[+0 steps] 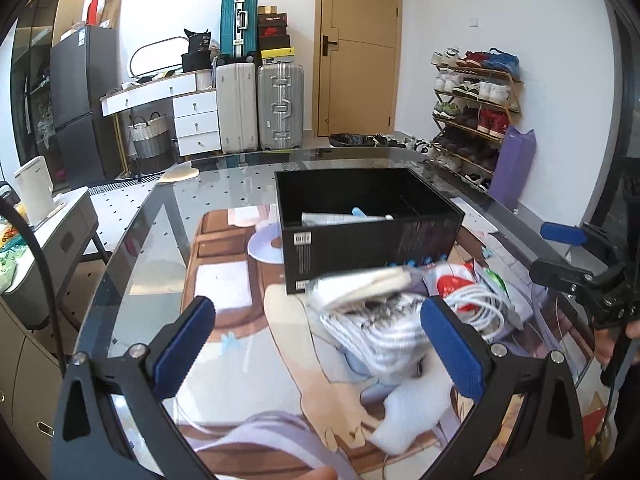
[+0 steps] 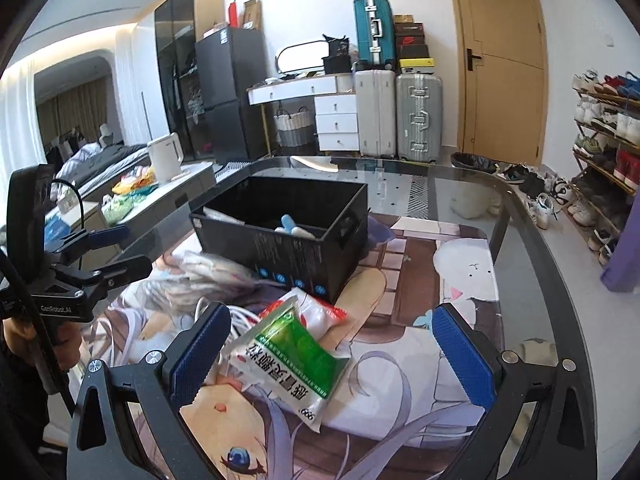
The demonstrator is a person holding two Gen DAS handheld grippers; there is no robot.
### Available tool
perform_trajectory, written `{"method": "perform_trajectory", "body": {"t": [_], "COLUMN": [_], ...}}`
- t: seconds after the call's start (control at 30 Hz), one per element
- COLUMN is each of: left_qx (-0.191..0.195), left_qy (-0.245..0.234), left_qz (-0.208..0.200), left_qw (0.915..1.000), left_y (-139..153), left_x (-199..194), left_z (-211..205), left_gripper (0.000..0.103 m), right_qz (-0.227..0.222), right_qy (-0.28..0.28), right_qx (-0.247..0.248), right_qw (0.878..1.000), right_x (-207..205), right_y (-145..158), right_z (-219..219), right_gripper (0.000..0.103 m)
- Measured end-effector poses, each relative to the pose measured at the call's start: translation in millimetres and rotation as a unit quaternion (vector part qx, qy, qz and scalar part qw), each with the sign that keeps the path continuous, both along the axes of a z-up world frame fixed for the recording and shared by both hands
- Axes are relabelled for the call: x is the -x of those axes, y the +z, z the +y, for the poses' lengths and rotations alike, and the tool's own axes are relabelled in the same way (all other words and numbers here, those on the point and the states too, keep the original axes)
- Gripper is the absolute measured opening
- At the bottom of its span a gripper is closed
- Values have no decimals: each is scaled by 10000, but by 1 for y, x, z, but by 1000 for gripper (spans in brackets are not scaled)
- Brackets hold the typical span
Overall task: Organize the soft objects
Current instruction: 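Withdraw both tools from the box back toward the remaining items, then close the left tool on the white foam piece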
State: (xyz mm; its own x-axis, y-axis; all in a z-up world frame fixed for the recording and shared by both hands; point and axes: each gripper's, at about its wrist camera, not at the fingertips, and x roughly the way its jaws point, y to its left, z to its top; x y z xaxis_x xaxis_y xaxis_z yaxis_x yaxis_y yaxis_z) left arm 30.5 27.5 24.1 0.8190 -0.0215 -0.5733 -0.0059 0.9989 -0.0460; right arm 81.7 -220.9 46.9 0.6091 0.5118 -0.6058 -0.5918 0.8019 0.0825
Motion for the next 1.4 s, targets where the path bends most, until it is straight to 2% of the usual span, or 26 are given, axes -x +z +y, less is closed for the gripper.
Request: {"method": "perform_trajectory", "body": {"t": [0.2, 0.3, 0.77, 0.87, 1.13, 1.23, 1.4], "left_qx": [70, 204, 44, -124, -290, -312, -362], "left_qy": [-182, -516, -965, -1063, -1363, -1610, -1660], "left_qz": [122, 299, 450, 506, 729, 923, 1044], "left_qw": [9997, 9980, 9943, 9930, 9876, 9821, 9799], "left_y": [-2, -5, -7, -9, -16, -24, -32], "left_x": [2, 1, 9, 10, 11, 11, 10], "left_z": [1, -2, -13, -17, -29, -36, -44], "left_gripper": [103, 103, 103, 103, 103, 103, 103], "right_qz": [100, 160, 495, 532, 604, 627, 628], "right_qy": [135, 215, 367, 401, 440, 435, 441], "right_qx": [78, 97, 447, 475, 549, 557, 545], "right_qw": [9998, 9996, 9971, 9966, 9957, 9955, 9956], "right_x": [-4, -4, -7, -6, -6, -6, -7], "right_y": [-7, -10, -29, -32, -39, -41, -41], "right_z": [5, 6, 7, 8, 12, 12, 13], "right_gripper": [102, 102, 102, 102, 102, 102, 102]}}
